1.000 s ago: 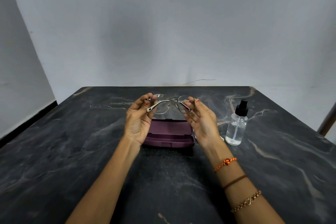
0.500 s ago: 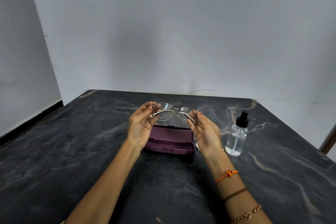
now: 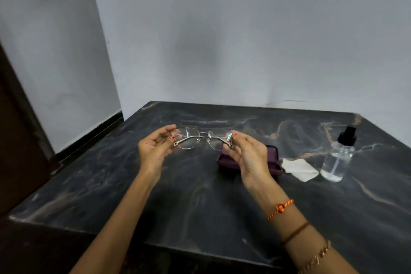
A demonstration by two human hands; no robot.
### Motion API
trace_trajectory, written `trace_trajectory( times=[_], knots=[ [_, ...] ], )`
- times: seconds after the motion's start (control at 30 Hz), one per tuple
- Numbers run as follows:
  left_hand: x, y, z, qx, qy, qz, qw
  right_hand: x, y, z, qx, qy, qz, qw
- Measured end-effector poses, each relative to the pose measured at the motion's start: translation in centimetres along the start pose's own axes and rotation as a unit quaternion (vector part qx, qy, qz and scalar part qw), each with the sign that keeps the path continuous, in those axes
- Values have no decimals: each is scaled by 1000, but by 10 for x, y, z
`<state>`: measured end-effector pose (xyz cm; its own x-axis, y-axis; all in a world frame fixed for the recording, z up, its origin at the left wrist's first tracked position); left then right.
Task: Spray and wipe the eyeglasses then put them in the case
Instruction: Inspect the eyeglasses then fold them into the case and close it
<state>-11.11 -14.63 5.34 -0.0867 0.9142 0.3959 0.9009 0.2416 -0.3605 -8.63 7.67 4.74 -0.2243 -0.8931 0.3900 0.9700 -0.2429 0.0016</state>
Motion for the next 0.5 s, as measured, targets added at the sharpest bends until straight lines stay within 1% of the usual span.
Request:
trace_trajectory(
  times=[0.13, 0.27, 0.4, 0.5],
  knots=[
    [-46, 12, 5, -15, -81, -12, 996, 17, 9, -26, 24, 83, 4, 996],
    [-64, 18, 15, -46, -130, -10, 990, 22, 18, -40, -19, 166, 7, 986],
    [-72, 13, 27, -73, -197, -2, 978, 20, 23, -45, -71, 276, 22, 958],
    [-76, 14, 34, -80, -213, 5, 974, 14, 21, -53, -70, 316, 15, 946]
  ],
)
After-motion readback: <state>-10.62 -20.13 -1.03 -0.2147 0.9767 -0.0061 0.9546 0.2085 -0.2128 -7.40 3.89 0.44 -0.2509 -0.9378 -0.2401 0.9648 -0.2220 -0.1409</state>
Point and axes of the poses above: each hand's wrist, its own y-axis away from the middle knuckle, its own x-axis out of the palm, z = x × y, the point moved 8 cm from there along -y, towards the middle knuckle, and after that the axes turned 8 degrees about y, right-handed, at the moved point
